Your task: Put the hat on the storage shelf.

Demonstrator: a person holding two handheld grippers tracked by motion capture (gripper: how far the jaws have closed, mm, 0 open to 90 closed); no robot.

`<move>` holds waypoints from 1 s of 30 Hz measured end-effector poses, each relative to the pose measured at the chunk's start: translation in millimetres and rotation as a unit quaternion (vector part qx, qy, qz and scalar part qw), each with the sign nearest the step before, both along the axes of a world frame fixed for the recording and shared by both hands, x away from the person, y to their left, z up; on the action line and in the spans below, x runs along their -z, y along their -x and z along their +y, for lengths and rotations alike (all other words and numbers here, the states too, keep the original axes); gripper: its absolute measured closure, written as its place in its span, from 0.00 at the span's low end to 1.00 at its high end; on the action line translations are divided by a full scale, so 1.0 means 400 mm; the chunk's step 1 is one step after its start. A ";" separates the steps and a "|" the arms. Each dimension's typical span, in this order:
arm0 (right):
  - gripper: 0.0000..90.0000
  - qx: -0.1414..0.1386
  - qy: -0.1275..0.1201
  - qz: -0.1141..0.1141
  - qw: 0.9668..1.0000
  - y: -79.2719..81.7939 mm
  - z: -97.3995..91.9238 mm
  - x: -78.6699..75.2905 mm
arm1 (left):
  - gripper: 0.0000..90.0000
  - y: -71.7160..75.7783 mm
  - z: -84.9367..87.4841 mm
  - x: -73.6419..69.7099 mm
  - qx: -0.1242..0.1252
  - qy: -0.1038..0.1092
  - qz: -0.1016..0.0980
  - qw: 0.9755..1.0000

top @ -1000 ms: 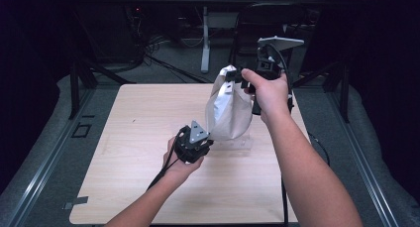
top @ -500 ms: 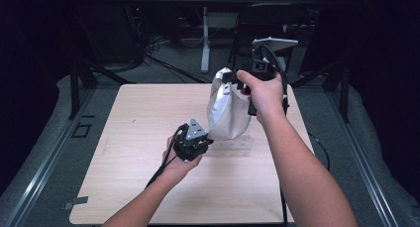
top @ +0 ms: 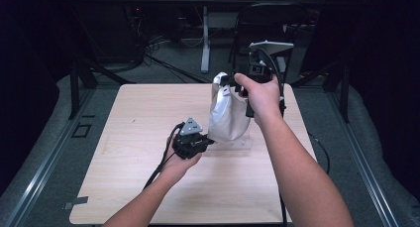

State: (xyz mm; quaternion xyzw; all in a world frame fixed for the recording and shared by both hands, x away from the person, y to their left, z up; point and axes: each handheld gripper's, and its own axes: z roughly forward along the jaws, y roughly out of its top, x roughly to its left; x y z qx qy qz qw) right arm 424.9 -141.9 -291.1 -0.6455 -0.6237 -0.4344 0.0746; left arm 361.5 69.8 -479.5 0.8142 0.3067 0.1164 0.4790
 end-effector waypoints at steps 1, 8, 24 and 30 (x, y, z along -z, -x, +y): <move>0.91 0.000 0.000 0.001 1.000 -0.001 0.001 0.002 | 0.92 -0.002 0.002 0.001 0.000 0.000 0.002 1.000; 0.91 -0.007 -0.002 0.006 1.000 -0.010 0.014 0.018 | 0.93 -0.007 0.017 0.010 -0.012 0.008 0.004 1.000; 0.91 -0.023 0.002 0.008 1.000 -0.009 0.053 0.023 | 0.95 0.006 0.040 0.029 -0.021 -0.004 -0.018 1.000; 0.91 -0.014 0.002 0.002 1.000 -0.006 0.030 0.008 | 0.94 -0.014 0.036 0.030 -0.005 0.006 -0.012 1.000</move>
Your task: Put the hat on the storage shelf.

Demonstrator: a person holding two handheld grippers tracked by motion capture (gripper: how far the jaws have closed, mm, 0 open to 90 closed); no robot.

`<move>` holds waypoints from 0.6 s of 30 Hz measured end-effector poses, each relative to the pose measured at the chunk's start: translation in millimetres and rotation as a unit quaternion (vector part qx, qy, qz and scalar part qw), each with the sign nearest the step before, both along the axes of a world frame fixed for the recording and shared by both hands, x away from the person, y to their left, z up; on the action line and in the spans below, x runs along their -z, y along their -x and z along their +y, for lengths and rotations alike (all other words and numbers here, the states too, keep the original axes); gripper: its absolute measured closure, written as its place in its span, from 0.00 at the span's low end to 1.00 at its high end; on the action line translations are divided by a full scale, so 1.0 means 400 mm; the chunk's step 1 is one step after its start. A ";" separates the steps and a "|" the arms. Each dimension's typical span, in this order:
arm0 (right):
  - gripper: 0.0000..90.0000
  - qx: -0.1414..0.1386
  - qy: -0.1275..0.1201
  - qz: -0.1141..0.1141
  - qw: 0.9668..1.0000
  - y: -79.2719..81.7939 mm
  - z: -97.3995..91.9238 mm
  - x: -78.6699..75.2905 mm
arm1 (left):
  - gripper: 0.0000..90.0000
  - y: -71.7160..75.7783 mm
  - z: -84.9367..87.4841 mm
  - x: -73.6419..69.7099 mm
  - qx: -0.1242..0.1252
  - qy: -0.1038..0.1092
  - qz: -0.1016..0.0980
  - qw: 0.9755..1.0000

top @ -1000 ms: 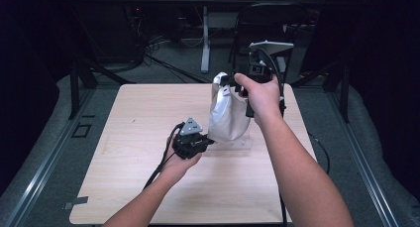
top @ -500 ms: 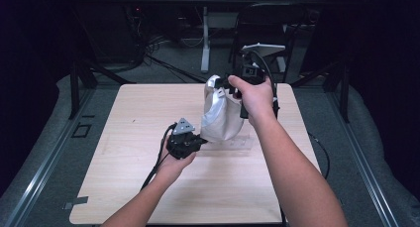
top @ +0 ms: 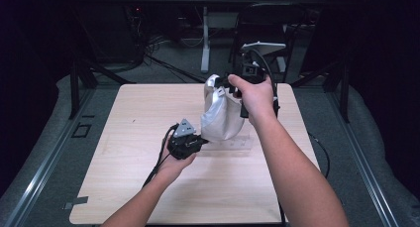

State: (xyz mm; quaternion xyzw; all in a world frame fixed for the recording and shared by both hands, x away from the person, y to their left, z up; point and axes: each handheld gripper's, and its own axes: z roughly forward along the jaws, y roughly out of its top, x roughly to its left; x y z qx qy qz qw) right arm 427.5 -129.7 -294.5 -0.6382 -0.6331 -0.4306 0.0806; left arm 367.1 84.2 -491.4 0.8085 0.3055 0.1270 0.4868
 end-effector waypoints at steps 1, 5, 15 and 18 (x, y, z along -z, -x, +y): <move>0.91 0.005 0.001 -0.001 1.000 -0.002 -0.009 0.002 | 0.94 -0.009 -0.001 0.005 0.000 0.006 0.013 1.000; 0.91 0.004 0.002 0.010 1.000 -0.008 -0.012 0.024 | 0.93 -0.015 0.006 0.019 -0.013 0.005 0.033 0.999; 0.91 -0.009 0.004 0.019 1.000 -0.016 0.017 0.054 | 0.94 0.001 0.005 0.048 -0.055 -0.007 0.050 0.997; 0.91 -0.012 0.011 0.022 1.000 -0.016 0.024 0.065 | 0.94 0.002 0.002 0.057 -0.062 -0.017 0.061 0.996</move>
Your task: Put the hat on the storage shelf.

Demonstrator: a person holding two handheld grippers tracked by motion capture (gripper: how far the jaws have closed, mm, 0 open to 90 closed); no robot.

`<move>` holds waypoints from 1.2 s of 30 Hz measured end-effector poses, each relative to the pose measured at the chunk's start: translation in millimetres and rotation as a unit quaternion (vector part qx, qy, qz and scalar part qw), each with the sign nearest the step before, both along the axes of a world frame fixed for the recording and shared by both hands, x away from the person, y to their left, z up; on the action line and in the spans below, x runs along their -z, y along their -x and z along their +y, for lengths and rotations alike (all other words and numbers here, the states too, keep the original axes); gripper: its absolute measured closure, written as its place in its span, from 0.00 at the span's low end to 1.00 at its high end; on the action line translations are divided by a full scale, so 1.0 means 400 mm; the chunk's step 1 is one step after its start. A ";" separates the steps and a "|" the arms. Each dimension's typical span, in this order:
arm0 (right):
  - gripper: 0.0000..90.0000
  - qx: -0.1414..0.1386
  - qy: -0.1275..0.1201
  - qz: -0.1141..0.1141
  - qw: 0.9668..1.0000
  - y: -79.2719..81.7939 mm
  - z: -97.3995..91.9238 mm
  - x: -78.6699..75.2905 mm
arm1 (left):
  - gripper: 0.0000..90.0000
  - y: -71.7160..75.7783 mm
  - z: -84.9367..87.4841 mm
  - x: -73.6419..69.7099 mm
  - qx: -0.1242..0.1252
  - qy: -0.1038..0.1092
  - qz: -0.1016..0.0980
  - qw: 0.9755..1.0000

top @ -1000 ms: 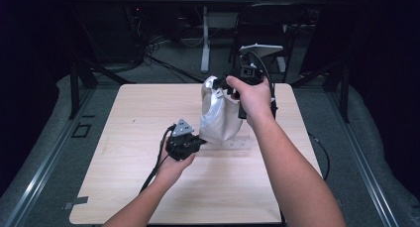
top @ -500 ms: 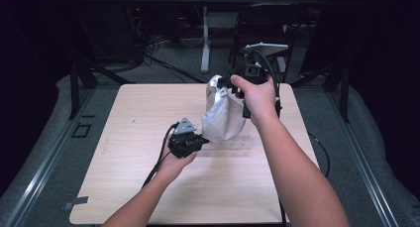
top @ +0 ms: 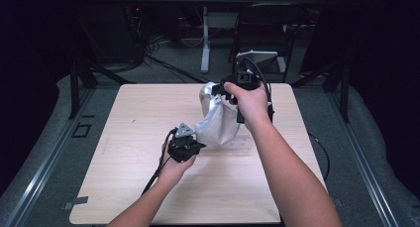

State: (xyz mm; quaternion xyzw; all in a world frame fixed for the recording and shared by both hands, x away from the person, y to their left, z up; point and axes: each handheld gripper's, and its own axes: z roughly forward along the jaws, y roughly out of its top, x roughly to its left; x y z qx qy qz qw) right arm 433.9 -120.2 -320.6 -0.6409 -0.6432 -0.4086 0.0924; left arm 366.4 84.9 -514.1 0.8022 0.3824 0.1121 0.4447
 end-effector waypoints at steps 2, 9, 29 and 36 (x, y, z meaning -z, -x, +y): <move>0.91 0.000 0.002 0.001 1.000 -0.001 0.001 0.005 | 0.94 0.000 -0.001 0.004 -0.001 -0.006 0.004 1.000; 0.91 0.001 0.003 0.012 1.000 -0.009 -0.007 0.047 | 0.94 -0.001 -0.010 0.024 -0.004 -0.024 0.012 1.000; 0.91 0.005 0.001 0.009 1.000 -0.007 -0.018 0.041 | 0.72 0.020 -0.004 0.009 -0.013 -0.019 -0.005 1.000; 0.91 0.005 0.003 0.010 1.000 -0.006 -0.020 0.039 | 0.65 0.036 0.003 0.002 -0.013 -0.019 -0.013 1.000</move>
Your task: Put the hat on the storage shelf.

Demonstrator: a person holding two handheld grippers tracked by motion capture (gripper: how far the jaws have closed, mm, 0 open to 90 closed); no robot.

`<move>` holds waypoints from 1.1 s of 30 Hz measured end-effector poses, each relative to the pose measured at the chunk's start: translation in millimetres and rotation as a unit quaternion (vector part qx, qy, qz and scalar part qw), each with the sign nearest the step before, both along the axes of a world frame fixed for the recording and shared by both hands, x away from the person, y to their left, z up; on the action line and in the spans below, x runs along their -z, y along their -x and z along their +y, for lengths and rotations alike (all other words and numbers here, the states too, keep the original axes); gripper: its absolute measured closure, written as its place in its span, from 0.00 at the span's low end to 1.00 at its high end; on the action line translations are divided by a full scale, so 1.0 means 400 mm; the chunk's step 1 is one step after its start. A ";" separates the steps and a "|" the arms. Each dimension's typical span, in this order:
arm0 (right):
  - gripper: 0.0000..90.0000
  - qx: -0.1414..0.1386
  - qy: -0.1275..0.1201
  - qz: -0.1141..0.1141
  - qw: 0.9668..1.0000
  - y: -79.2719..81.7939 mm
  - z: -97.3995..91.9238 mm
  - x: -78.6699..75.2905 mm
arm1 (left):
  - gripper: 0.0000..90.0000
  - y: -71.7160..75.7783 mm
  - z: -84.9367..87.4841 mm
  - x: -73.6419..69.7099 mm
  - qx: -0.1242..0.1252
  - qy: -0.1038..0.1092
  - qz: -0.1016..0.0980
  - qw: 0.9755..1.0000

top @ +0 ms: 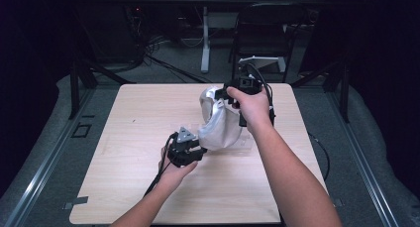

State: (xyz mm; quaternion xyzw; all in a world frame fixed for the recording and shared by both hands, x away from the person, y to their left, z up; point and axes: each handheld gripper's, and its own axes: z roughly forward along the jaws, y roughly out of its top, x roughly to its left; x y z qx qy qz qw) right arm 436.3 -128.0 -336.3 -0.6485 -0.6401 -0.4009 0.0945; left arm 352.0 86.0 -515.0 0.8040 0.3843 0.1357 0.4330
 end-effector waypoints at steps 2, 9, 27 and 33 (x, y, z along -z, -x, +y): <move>0.91 -0.001 0.000 -0.001 1.000 0.002 -0.001 -0.001 | 0.63 0.016 0.013 -0.003 0.001 0.004 -0.007 1.000; 0.88 -0.003 -0.004 -0.006 1.000 0.009 -0.011 -0.007 | 0.59 0.048 0.059 -0.015 -0.003 0.013 -0.012 1.000; 0.65 -0.018 -0.006 -0.074 0.997 0.063 -0.042 -0.037 | 0.53 0.055 0.213 -0.016 -0.052 0.038 -0.009 0.998; 0.62 -0.037 -0.025 -0.085 0.995 0.094 -0.062 -0.028 | 0.53 0.054 0.222 -0.015 -0.057 0.040 -0.007 0.998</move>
